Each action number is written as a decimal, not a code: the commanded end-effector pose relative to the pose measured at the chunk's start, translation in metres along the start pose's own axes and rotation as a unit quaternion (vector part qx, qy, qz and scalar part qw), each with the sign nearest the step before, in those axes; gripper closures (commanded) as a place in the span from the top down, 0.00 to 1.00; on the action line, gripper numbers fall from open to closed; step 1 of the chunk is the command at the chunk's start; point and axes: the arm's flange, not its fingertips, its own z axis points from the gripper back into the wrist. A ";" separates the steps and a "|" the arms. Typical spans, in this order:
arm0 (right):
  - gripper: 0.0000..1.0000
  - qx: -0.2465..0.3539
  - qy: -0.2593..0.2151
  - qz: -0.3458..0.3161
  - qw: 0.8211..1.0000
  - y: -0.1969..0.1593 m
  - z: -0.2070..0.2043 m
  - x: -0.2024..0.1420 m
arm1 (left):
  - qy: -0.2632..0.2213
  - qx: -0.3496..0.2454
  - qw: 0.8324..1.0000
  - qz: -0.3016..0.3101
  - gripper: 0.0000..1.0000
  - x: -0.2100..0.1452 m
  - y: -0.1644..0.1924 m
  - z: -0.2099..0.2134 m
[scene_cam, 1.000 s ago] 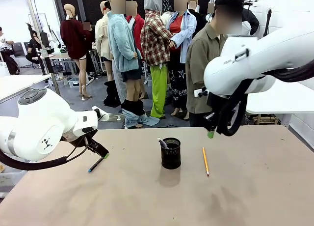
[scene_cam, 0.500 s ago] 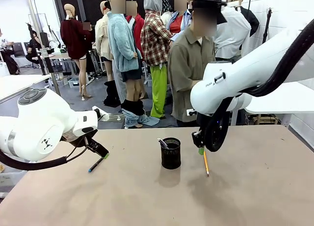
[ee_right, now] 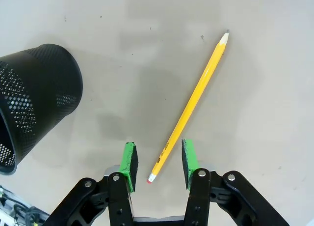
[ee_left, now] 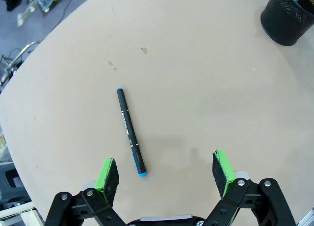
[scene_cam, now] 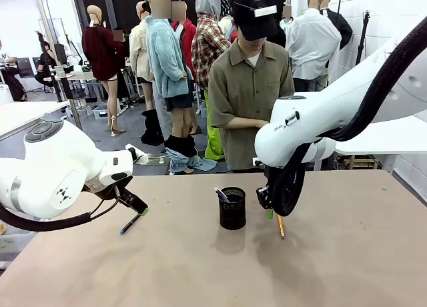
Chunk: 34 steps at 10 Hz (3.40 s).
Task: Place the pens into the pen holder.
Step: Pick up a writing instrument from the table and place it into the Pen holder.
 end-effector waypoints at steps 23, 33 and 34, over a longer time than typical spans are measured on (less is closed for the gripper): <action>0.00 0.125 -0.189 0.359 0.905 -0.058 0.006 -0.038 | -0.001 0.000 1.000 0.003 1.00 -0.001 0.002 0.001; 0.00 0.381 -0.423 0.616 0.544 -0.089 0.020 -0.088 | -0.001 0.000 1.000 0.003 1.00 -0.001 0.002 0.001; 0.00 0.384 -0.435 0.612 0.537 -0.097 0.019 -0.091 | -0.001 0.000 1.000 0.003 1.00 -0.001 0.002 0.001</action>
